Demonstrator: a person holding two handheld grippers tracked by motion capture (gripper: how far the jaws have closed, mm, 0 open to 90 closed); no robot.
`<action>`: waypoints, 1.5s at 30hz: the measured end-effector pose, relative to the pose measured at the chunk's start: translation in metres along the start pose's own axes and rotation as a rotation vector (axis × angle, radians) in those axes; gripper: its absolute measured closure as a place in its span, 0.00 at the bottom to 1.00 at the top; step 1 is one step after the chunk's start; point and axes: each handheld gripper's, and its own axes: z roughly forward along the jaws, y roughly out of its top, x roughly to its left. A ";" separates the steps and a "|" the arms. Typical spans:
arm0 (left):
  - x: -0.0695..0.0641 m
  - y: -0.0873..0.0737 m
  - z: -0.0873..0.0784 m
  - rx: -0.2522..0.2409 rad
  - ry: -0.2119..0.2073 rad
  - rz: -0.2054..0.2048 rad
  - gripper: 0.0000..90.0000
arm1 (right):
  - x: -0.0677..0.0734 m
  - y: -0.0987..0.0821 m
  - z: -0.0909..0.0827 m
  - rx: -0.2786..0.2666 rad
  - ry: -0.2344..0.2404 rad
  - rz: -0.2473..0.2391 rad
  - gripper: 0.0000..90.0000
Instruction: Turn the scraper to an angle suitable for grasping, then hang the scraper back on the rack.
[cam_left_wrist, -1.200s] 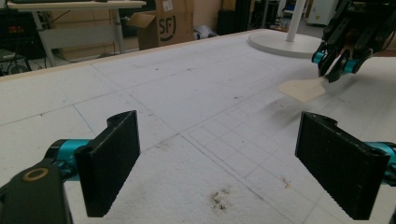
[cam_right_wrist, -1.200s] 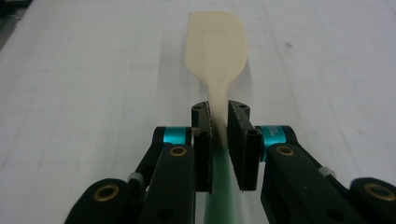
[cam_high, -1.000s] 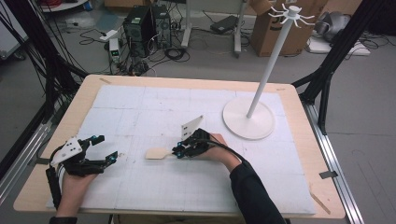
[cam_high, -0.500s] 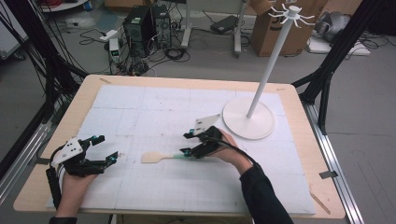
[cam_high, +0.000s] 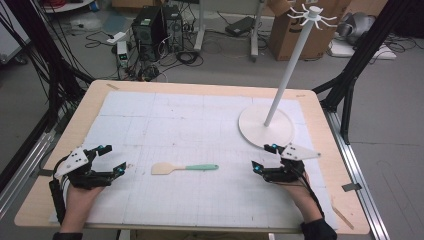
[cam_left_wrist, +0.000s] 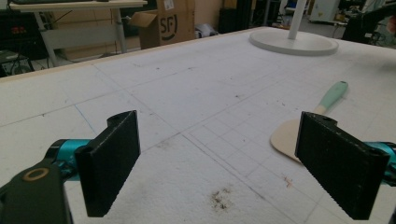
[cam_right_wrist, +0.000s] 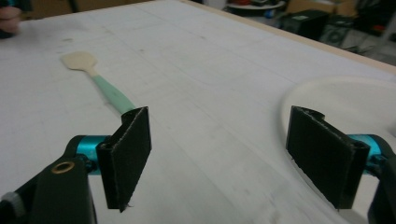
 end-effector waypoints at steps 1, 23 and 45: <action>0.000 0.000 0.000 -0.002 -0.001 -0.003 0.16 | -0.001 -0.011 -0.010 -0.006 -0.036 0.007 0.23; 0.001 0.003 0.000 -0.034 0.008 -0.004 0.17 | -0.006 -0.029 -0.027 -0.093 -0.111 0.068 0.25; -0.060 0.041 0.103 0.197 -0.310 0.097 0.16 | -0.006 -0.029 -0.026 -0.091 -0.094 0.062 0.26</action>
